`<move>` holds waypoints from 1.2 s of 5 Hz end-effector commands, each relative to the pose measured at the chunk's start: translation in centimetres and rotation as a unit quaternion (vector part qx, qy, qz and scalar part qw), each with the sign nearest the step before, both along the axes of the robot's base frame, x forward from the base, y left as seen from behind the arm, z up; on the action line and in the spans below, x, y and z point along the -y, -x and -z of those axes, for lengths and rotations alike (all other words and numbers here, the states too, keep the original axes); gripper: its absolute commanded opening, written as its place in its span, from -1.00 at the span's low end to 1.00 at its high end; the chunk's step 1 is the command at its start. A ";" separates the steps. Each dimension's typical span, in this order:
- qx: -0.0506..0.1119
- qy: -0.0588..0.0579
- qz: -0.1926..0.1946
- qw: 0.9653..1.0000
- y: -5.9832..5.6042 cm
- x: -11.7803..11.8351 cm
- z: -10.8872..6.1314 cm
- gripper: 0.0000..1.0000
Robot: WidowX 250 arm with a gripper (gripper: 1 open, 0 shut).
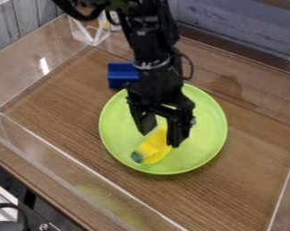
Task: Put the banana in the green plate
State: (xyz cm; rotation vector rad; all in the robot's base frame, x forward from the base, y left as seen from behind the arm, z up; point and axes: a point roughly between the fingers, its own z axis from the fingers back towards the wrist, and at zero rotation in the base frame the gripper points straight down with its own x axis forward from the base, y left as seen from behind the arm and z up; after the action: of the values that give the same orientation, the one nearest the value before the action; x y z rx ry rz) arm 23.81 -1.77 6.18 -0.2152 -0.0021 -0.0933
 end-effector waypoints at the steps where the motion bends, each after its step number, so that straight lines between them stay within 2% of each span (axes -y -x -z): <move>1: 0.050 -0.003 -0.011 0.999 -0.9 -1.1 -3.7 1.00; 2: 0.065 -0.015 -0.034 0.997 -1.3 -3.4 -6.2 1.00; 3: 0.073 -0.034 -0.064 0.995 -1.7 -6.8 -8.0 1.00; 4: 0.078 -0.047 -0.099 0.991 -2.6 -11.0 -8.8 -1.00; 5: 0.070 -0.051 -0.091 0.992 -2.9 -10.4 -7.5 -1.00; 6: 0.059 -0.057 -0.090 0.992 -3.7 -11.3 -5.6 -1.00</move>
State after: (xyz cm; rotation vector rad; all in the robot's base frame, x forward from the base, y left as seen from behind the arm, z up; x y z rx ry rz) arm 27.15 9.11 10.54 -0.1143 -0.0891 0.0739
